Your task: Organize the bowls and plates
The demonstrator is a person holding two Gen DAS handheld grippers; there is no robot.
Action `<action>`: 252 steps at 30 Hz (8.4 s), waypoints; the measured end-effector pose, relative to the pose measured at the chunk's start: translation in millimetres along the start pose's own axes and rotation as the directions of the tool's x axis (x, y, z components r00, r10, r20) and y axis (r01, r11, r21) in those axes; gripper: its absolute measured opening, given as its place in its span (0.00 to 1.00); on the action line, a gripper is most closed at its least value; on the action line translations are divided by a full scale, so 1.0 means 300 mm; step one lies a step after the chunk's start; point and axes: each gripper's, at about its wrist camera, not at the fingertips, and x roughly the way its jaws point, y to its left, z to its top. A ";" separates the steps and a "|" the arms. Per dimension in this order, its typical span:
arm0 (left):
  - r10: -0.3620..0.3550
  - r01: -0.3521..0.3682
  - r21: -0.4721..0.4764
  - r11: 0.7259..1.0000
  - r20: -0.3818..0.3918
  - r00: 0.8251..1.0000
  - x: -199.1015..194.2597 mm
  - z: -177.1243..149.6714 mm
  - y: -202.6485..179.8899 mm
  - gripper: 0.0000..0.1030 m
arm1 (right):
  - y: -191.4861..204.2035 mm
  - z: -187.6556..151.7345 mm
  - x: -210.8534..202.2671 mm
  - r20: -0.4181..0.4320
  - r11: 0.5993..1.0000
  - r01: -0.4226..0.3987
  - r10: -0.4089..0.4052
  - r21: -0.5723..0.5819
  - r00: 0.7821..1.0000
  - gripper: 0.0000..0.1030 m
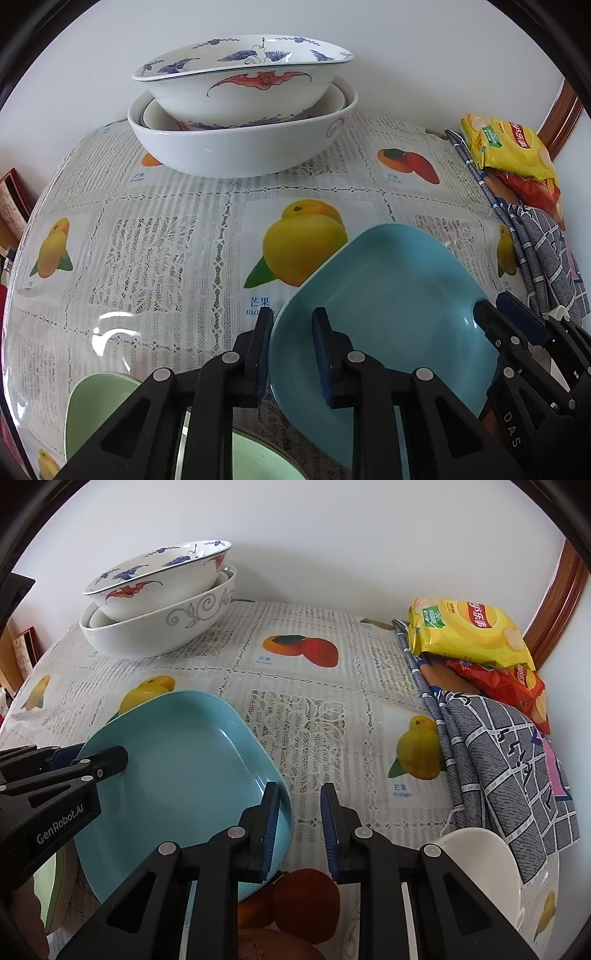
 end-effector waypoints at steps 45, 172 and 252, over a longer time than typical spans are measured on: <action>-0.076 0.080 -0.024 0.996 0.152 0.985 -0.447 -0.146 -0.023 0.14 | -0.086 -0.133 -0.398 0.147 0.983 -0.124 0.103 0.137 0.984 0.10; 0.023 -0.006 -0.278 0.961 0.058 0.998 -0.426 -0.380 0.420 0.14 | 0.345 -0.208 -0.350 0.057 0.963 -0.270 0.270 -0.012 0.961 0.10; 0.065 -0.070 0.027 0.997 0.170 0.983 -0.475 -0.324 -0.152 0.44 | -0.433 -0.501 -0.555 0.170 0.972 -0.013 -0.028 0.234 0.985 0.76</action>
